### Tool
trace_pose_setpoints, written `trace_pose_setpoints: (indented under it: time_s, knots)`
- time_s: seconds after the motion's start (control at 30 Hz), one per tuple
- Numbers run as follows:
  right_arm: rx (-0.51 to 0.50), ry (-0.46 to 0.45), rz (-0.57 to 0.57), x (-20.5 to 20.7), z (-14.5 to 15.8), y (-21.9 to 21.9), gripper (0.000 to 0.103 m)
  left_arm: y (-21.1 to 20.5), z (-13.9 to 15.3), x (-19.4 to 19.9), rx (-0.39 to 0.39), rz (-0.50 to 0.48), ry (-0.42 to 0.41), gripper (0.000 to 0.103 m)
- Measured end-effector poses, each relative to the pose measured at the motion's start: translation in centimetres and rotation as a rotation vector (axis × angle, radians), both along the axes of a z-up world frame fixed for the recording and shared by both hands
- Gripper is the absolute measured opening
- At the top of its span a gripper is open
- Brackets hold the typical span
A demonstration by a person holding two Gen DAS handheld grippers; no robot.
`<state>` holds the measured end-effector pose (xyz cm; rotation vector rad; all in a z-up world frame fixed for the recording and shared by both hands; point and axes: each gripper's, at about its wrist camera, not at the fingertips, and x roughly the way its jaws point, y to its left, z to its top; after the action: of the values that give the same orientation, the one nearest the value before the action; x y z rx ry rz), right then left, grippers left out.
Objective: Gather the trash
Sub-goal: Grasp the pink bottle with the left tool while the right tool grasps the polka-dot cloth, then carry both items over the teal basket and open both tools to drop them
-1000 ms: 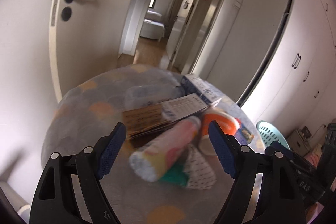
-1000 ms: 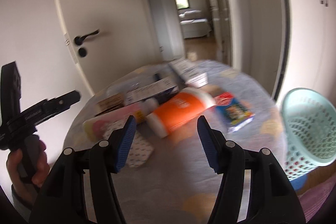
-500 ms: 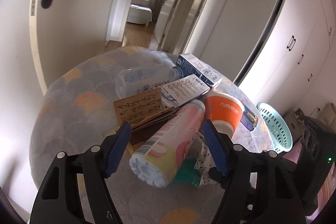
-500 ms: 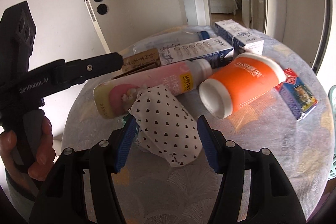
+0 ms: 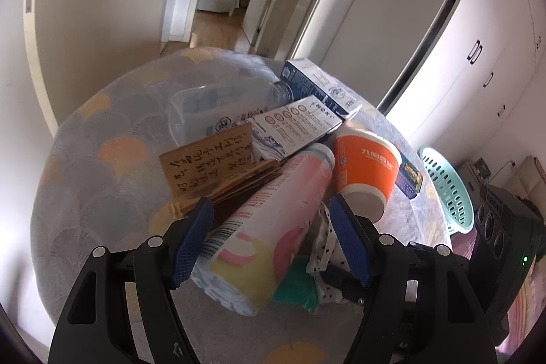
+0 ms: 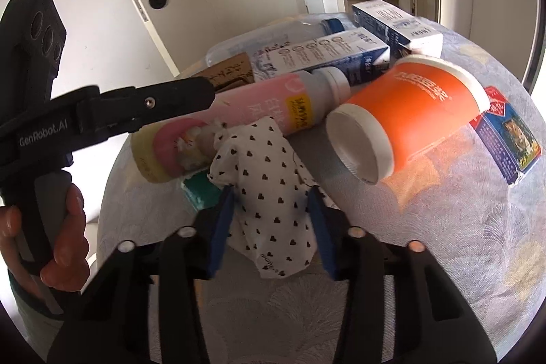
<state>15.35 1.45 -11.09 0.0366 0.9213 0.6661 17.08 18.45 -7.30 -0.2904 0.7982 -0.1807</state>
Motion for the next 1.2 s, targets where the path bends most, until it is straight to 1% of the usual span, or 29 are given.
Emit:
trace_pose_setpoints:
  time_s: [0.03, 0.07, 0.17, 0.23, 0.43, 0.47, 0.57, 0.63, 0.77, 0.8, 0.83, 0.9, 1.0, 1.2]
  knots:
    - [-0.005, 0.001, -0.005, 0.0, 0.0, -0.1, 0.031, -0.1, 0.0, 0.0, 0.009, -0.002, 0.002, 0.068]
    - [-0.015, -0.004, -0.011, 0.0, 0.0, 0.0, 0.026, -0.3, 0.0, 0.1, 0.019, -0.006, 0.005, 0.068]
    - [-0.004, -0.012, -0.015, -0.4, 0.2, -0.7, 0.017, -0.6, -0.1, 0.3, 0.03, -0.027, 0.014, 0.068]
    - [0.001, -0.017, -0.027, -0.8, 0.6, -1.5, 0.015, -0.6, -0.2, 0.6, 0.036, -0.039, 0.023, 0.068]
    - [0.009, -0.027, -0.06, -2.3, 1.3, -4.5, 0.014, -1.7, -0.9, 1.7, 0.092, -0.102, 0.077, 0.068]
    - [0.007, -0.024, -0.071, -2.4, 1.3, -5.0, 0.014, -1.8, -1.0, 1.8, 0.089, -0.108, 0.087, 0.067]
    - [0.009, -0.011, -0.093, -2.7, 1.4, -6.4, 0.014, -2.9, -1.5, 1.9, 0.072, -0.164, 0.133, 0.058]
    - [0.009, -0.003, -0.106, -2.7, 1.5, -7.3, 0.014, -3.9, -1.6, 1.8, 0.079, -0.2, 0.148, 0.058]
    - [0.022, -0.021, -0.131, -3.1, 2.3, -8.7, 0.014, -5.4, -2.4, 2.7, 0.111, -0.192, 0.184, 0.057]
    - [0.024, -0.031, -0.137, -3.3, 2.5, -9.1, 0.014, -5.7, -2.7, 2.9, 0.125, -0.184, 0.192, 0.053]
    - [0.025, -0.041, -0.144, -3.4, 2.9, -9.5, 0.014, -5.9, -2.9, 3.1, 0.134, -0.176, 0.196, 0.047]
    - [0.028, -0.058, -0.148, -3.6, 3.4, -10.0, 0.014, -6.0, -3.0, 3.1, 0.107, -0.165, 0.186, 0.047]
    - [0.026, -0.079, -0.162, -3.9, 3.8, -11.0, 0.014, -5.6, -2.5, 2.1, 0.08, -0.142, 0.147, 0.047]
    - [0.056, -0.102, -0.172, -4.0, 4.8, -11.8, 0.014, -4.5, 0.0, -0.2, 0.005, -0.118, 0.051, 0.047]
